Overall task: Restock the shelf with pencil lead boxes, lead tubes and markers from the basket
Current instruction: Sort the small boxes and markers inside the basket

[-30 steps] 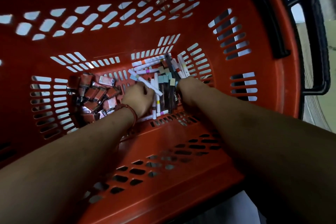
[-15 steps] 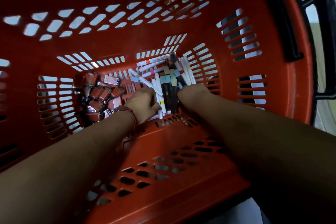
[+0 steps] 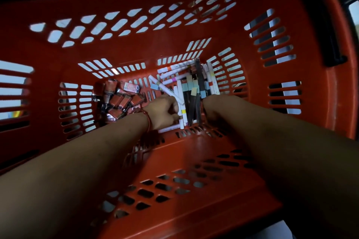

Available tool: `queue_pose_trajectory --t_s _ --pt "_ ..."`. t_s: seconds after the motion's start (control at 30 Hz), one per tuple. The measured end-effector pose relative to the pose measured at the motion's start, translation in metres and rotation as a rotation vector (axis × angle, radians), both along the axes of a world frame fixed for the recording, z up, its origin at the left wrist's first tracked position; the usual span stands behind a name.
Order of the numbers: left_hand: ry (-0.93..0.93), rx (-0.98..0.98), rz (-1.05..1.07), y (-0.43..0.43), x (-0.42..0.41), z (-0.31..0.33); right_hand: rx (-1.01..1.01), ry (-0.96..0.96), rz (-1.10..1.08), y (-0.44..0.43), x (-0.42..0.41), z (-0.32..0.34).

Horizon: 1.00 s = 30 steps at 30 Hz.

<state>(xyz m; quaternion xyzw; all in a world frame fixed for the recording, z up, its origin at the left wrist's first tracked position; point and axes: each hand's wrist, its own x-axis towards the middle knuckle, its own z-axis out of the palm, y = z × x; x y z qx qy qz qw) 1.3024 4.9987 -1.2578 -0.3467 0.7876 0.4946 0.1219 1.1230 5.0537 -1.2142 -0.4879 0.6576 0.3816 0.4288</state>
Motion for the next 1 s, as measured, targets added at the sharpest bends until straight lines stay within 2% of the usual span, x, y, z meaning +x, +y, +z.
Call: queue_pose_trajectory --t_s 0.1,0.2,0.27,0.4,0.47,0.57,0.63,0.67,0.73,0.77,0.83,0.93,1.0 --pt "-0.047 0.053 -0.031 -0.006 -0.002 0.007 -0.007 -0.010 -0.081 0.002 -0.006 0.008" --pt "-0.097 0.058 -0.036 -0.013 -0.002 0.016 0.096 -0.139 -0.395 -0.008 -0.020 0.020" --pt "-0.109 0.079 0.023 -0.016 -0.003 0.022 0.071 -0.251 -0.581 -0.017 -0.029 0.028" --pt "-0.021 0.597 0.437 -0.017 -0.009 0.046 -0.063 -0.509 -0.772 -0.032 -0.020 0.038" --pt "0.037 0.660 0.473 -0.022 -0.007 0.052 -0.057 -0.654 -0.868 -0.038 -0.008 0.042" --pt "0.087 0.555 0.526 -0.032 0.004 0.061 -0.062 -0.789 -1.077 -0.041 -0.001 0.039" --pt "0.040 0.417 0.522 -0.044 0.017 0.061 -0.174 -0.723 -1.104 -0.041 -0.002 0.035" --pt "-0.037 0.276 0.426 -0.051 0.024 0.061 -0.275 -0.646 -1.074 -0.041 -0.003 0.032" --pt "-0.334 -0.093 0.011 -0.070 0.046 0.056 -0.509 -0.480 -0.913 -0.042 -0.007 0.024" --pt "-0.512 -0.211 -0.188 -0.077 0.053 0.056 -0.613 -0.396 -0.782 -0.042 -0.010 0.019" --pt "-0.797 -0.360 -0.398 -0.084 0.067 0.051 -0.752 -0.263 -0.518 -0.044 -0.015 0.013" --pt "-0.727 -0.595 -0.441 -0.075 0.057 0.064 -0.713 -0.235 -0.303 -0.041 -0.014 0.008" --pt "-0.639 -0.671 -0.447 -0.061 0.037 0.071 -0.639 -0.259 -0.215 -0.036 -0.011 0.007"
